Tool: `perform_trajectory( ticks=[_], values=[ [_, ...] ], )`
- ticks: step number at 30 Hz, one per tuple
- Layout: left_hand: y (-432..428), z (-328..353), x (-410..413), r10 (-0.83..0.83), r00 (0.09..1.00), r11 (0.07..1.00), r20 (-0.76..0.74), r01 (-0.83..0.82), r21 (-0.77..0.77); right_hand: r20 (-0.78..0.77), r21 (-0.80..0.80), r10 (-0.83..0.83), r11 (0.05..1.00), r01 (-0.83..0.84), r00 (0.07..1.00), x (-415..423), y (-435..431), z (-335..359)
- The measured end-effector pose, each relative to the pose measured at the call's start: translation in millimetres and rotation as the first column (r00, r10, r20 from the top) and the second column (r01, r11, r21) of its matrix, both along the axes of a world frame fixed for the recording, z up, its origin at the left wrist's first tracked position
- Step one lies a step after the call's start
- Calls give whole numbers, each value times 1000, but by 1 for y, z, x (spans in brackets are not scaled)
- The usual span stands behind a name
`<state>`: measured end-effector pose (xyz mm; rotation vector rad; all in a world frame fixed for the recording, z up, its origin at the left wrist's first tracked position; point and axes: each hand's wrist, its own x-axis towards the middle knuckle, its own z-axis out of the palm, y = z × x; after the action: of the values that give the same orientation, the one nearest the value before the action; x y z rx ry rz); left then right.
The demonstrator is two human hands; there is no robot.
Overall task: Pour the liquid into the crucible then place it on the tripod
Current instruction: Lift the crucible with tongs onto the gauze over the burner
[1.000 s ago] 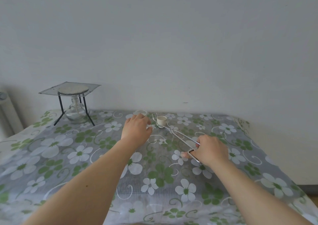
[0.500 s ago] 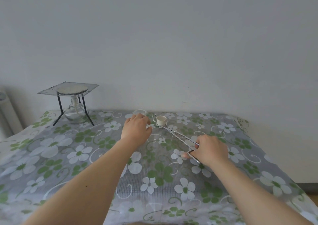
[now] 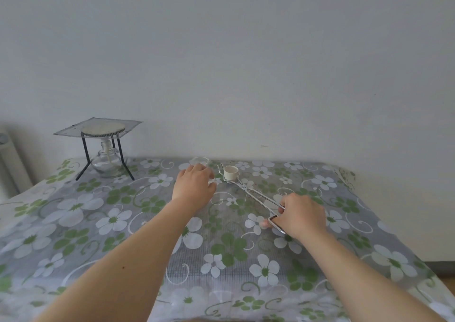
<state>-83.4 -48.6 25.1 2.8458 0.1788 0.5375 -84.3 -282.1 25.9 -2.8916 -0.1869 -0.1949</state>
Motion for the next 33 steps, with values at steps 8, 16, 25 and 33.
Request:
perform_trajectory(
  ticks=[8, 16, 25, 33],
  values=[
    [2, 2, -2, 5, 1000, 1000, -3, -5, 4, 0, -3, 12, 1000, -12, 1000, -2, -1, 3],
    [1, 6, -4, 2, 1000, 1000, 6, -2, 7, 33, -14, 5, 1000, -4, 999, 1, -2, 6],
    [4, 18, -8, 1, 1000, 1000, -25, 0, 31, 12, -17, 15, 1000, -15, 1000, 2, 1, 28],
    [12, 31, -12, 14, 1000, 999, -24, -13, 48, -1, -4, 21, 1000, -21, 1000, 2, 6, 49]
  ],
)
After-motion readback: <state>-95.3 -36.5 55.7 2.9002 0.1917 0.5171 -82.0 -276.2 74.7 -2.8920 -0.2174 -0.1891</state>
